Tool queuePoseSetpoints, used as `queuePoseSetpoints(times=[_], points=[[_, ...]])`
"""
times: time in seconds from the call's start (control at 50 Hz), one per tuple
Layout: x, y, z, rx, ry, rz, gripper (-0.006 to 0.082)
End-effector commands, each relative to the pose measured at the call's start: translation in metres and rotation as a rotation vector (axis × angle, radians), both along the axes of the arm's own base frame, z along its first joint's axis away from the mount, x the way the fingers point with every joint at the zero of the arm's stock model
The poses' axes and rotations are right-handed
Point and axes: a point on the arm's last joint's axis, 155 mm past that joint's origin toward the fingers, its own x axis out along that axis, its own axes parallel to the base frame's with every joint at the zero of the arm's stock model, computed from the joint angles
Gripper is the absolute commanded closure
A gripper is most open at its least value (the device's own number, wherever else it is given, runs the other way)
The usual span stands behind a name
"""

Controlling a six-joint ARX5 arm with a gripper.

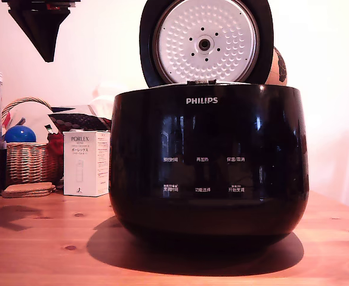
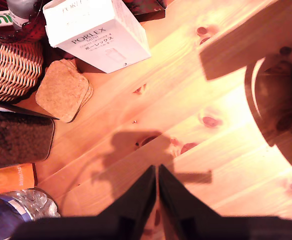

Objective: Close the rice cooker by pressing the lid down with medium force

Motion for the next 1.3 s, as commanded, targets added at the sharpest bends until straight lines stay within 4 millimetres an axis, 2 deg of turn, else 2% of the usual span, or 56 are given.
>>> queuePoseSetpoints(times=[0.0,0.46,0.62,0.74,0.86,1.0,1.08,1.14,1.24,1.28], points=[[0.002,0.006,0.018,-0.024,-0.059,0.019,0.0786],[0.002,0.006,0.019,-0.025,-0.062,0.019,0.0786],[0.011,0.005,0.025,-0.033,-0.103,0.019,0.0786],[0.023,0.014,0.031,-0.027,-0.151,0.037,0.0786],[0.041,0.027,0.045,-0.028,-0.232,0.074,0.0786],[0.07,0.031,0.073,-0.085,-0.383,0.1,0.0786],[0.083,0.015,0.092,-0.165,-0.467,0.053,0.0787],[0.088,0.006,0.102,-0.204,-0.504,0.026,0.0788],[0.092,-0.02,0.117,-0.317,-0.545,-0.061,0.0788],[0.094,-0.023,0.124,-0.335,-0.572,-0.071,0.0788]])
